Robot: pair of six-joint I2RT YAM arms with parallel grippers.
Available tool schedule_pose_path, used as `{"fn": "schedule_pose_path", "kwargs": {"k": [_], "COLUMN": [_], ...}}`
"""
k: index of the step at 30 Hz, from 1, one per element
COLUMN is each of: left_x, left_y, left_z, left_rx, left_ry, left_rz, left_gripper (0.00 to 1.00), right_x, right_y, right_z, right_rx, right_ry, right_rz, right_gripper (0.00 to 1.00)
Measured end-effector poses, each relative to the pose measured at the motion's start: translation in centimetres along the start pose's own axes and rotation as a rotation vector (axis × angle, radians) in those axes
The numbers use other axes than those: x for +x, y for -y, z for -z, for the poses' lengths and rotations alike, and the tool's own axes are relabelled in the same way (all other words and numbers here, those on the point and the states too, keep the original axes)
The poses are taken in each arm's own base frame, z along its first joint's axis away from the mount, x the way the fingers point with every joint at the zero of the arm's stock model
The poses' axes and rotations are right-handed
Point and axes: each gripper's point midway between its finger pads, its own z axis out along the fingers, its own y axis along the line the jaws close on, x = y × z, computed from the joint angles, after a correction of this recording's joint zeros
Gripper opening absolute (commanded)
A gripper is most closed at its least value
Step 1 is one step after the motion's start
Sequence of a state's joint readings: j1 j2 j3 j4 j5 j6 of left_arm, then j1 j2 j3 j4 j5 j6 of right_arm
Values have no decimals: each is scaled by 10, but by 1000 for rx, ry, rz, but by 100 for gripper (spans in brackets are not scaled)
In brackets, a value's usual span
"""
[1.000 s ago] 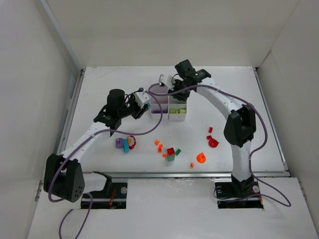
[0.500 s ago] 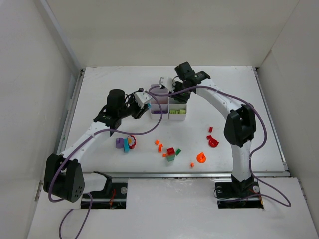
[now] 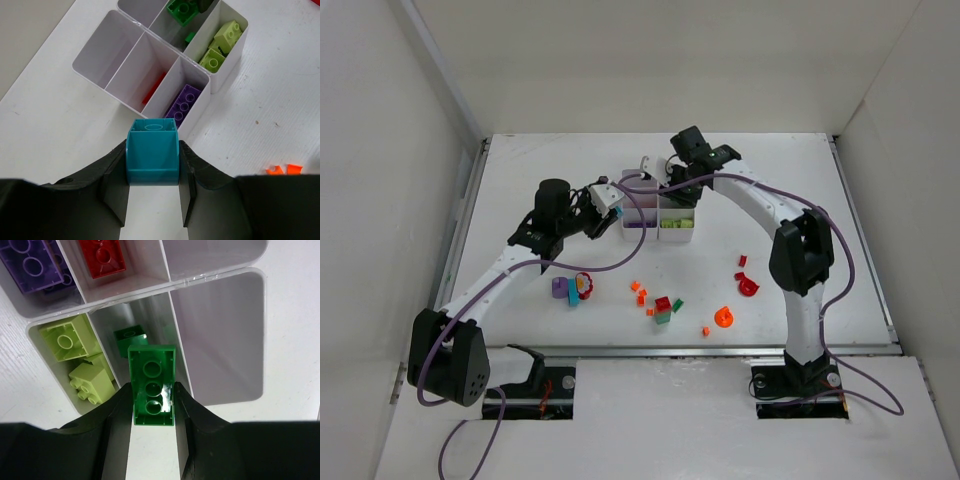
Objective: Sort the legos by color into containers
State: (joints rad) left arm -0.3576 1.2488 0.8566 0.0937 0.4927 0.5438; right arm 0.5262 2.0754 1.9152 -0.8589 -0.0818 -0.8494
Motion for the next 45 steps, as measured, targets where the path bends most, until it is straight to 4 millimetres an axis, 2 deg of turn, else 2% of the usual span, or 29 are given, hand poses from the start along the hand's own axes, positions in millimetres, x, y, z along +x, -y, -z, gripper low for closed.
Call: {"fn": "schedule_pose_path", "kwargs": {"k": [11,14,16,22,23,25,32,33,34,45], "left_x": [0,0,0,0,0,0,0,0,0,-2], "left_y": [0,0,0,0,0,0,1,0,0,0], "left_z": [0,0,0,0,0,0,0,0,0,0], "left_rx": [1,1,1,1,1,1,2,2,1,6], "left_ry": [-1,-1,-1,-1,-1,-1,1,2,2,11], "left_rz": [5,5,5,6,6,6,7,8,8,9], "left_gripper": [0,0,0,0,0,0,0,0,0,0], "right_x": [1,0,0,-1,-1,-1,-5,-5,-6,-17], "right_y": [1,1,1,1,1,0,3,2,1,8], "right_z": [-3,-3,-4,-4,-4,-4,-4,-4,-4,-2], "right_rx": [8,10,8,5,6,5,17,18,14,51], "right_ry": [3,5,7,11,11,11,21,21,21,55], "right_rz": [12,13,13,14,14,15,17,15,5,10], "right_gripper": [0,4,12,28,36,37,52,78,98,100]}}
